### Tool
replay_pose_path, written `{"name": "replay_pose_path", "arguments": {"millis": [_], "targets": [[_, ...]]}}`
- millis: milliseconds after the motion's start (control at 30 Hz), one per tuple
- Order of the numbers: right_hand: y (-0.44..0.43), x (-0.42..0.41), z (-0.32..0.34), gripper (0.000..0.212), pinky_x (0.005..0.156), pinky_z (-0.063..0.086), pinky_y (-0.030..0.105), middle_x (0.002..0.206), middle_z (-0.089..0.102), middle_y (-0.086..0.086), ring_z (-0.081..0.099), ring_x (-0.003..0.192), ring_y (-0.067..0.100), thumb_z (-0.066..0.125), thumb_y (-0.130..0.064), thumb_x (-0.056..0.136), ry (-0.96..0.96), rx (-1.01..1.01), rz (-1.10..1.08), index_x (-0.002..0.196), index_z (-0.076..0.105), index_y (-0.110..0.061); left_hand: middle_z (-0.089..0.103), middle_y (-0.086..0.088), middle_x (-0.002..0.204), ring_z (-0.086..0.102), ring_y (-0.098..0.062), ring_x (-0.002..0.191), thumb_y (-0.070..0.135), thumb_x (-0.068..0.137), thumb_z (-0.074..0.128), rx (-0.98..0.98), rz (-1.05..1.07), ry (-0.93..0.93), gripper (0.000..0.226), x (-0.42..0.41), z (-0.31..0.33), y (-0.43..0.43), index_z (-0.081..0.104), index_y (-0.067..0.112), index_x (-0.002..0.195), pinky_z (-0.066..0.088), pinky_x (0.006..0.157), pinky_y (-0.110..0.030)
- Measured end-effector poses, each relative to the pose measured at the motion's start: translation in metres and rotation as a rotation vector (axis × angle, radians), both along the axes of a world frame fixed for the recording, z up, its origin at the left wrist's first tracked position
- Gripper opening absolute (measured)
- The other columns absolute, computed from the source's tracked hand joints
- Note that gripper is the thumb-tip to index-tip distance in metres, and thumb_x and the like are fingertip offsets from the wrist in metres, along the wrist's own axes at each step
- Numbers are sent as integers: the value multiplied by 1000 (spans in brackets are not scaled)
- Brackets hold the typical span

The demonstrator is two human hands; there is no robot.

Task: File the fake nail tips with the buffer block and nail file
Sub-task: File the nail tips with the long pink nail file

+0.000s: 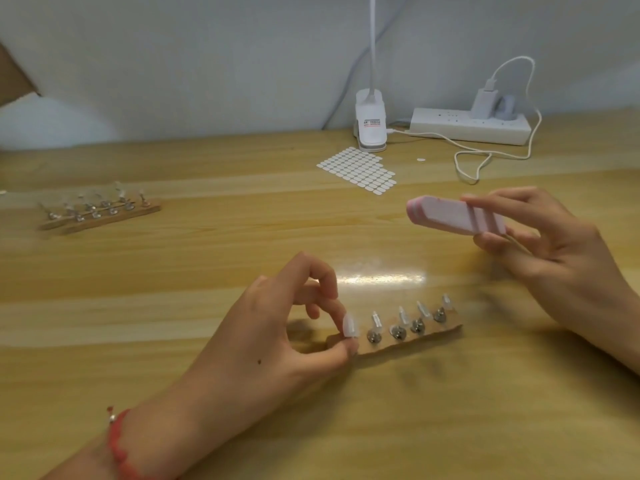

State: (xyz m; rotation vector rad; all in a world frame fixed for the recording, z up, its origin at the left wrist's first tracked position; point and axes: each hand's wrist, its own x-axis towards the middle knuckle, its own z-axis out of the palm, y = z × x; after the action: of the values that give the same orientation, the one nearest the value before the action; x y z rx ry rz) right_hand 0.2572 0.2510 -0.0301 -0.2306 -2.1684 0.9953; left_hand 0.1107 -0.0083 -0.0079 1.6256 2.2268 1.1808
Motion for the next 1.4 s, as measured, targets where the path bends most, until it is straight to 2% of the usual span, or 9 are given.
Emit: {"name": "replay_pose_path", "arguments": {"millis": [133,267,400,533,700,900,1100,1267,1400], "targets": [[0,1,0,41,98,51,38,117,56,-8,54,119,15,60,-29,86,-15,12,-1,122,62,-48,66,23,89,60,-6,86,45,66,70,29,3,27,38,1,-1,1,41,38,88,41,76,-20],[0,1,-1,40,99,50,43,117,56,-7,54,119,18,61,-27,87,-15,10,6,121,64,-47,66,19,91,58,-9,86,43,67,71,33,-18,-4,38,2,-5,1,42,36,91,51,74,-36],[2,0,-2,41,99,49,37,117,55,-7,54,119,17,61,-27,87,-11,10,7,121,64,-50,63,19,100,56,-10,93,50,64,75,-7,-29,-2,49,1,-8,0,40,41,96,45,77,-23],[2,0,-3,42,98,49,38,117,55,-7,54,119,18,62,-26,86,-18,15,12,120,64,-51,65,17,95,61,-9,89,47,63,72,-38,9,-12,46,-3,-11,0,39,41,95,51,80,-35],[0,0,-1,42,100,49,45,117,56,-6,54,118,18,62,-27,85,-22,8,11,121,64,-49,64,20,101,57,-8,101,49,64,69,-31,40,-5,45,-11,-7,-2,39,42,97,40,83,-18],[-2,0,2,43,97,50,32,115,56,-5,55,115,14,62,-25,84,-21,7,11,120,63,-49,66,29,98,59,1,105,46,71,72,-14,-5,44,41,-7,1,9,38,38,93,40,90,-26],[-5,0,2,39,93,50,28,115,56,-2,56,112,15,62,-20,85,-45,43,9,119,64,-38,62,20,81,49,10,94,44,75,58,24,-15,372,24,-8,6,12,44,33,90,39,89,-24],[-7,1,4,38,92,48,25,114,57,-2,56,109,14,61,-20,84,-41,66,-9,119,64,-36,67,24,95,63,7,96,48,72,68,123,4,144,34,-4,16,14,45,34,91,52,86,-27],[-8,1,5,38,94,47,24,114,57,-3,56,111,13,61,-21,84,-54,88,-20,119,64,-37,67,27,90,62,2,91,36,74,75,19,-35,120,40,-9,16,20,40,37,92,46,85,-20]]}}
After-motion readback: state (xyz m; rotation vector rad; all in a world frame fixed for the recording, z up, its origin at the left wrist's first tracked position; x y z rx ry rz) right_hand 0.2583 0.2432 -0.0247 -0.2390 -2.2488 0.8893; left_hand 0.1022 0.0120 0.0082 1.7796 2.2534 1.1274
